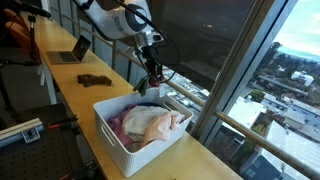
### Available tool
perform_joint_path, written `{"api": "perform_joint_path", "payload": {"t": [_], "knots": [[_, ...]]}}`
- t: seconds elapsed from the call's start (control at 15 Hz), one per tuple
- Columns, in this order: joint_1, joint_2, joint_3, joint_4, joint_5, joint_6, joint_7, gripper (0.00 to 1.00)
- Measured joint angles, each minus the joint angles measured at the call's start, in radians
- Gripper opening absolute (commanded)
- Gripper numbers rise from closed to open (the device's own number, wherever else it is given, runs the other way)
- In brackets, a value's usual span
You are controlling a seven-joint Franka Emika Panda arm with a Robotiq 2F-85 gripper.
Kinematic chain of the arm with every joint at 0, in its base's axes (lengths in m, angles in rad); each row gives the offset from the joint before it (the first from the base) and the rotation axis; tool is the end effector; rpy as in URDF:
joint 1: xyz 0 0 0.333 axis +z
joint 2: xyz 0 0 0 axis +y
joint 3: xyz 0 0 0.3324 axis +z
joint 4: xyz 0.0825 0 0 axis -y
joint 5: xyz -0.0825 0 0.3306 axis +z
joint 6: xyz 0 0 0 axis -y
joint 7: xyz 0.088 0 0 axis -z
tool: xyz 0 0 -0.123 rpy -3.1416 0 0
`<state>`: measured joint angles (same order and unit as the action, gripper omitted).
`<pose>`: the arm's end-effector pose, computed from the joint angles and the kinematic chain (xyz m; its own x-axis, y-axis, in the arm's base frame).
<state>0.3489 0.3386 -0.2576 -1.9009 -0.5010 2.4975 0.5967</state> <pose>0.6112 0.0677 0.3891 0.9230 -0.0466 0.3820 -0.1667 -0.9430 0.2879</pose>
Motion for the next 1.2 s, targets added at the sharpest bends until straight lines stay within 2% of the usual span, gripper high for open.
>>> {"api": "perform_joint_path", "payload": {"t": [0.07, 0.13, 0.33, 0.47, 0.67, 0.93, 1.2], "knots": [[-0.038, -0.030, -0.003, -0.021, -0.014, -0.001, -0.002, 0.43], [-0.077, -0.058, -0.005, -0.042, -0.027, -0.002, -0.005, 0.44], [-0.175, -0.121, -0.001, -0.103, -0.031, -0.004, -0.045, 0.64], [-0.204, -0.143, 0.012, -0.140, -0.031, -0.004, -0.055, 0.79], [-0.209, -0.171, 0.056, -0.189, -0.031, -0.004, -0.051, 1.00], [-0.165, -0.206, 0.172, -0.233, -0.052, -0.013, 0.014, 1.00], [-0.075, -0.182, 0.313, -0.241, -0.052, -0.020, 0.086, 1.00]]}}
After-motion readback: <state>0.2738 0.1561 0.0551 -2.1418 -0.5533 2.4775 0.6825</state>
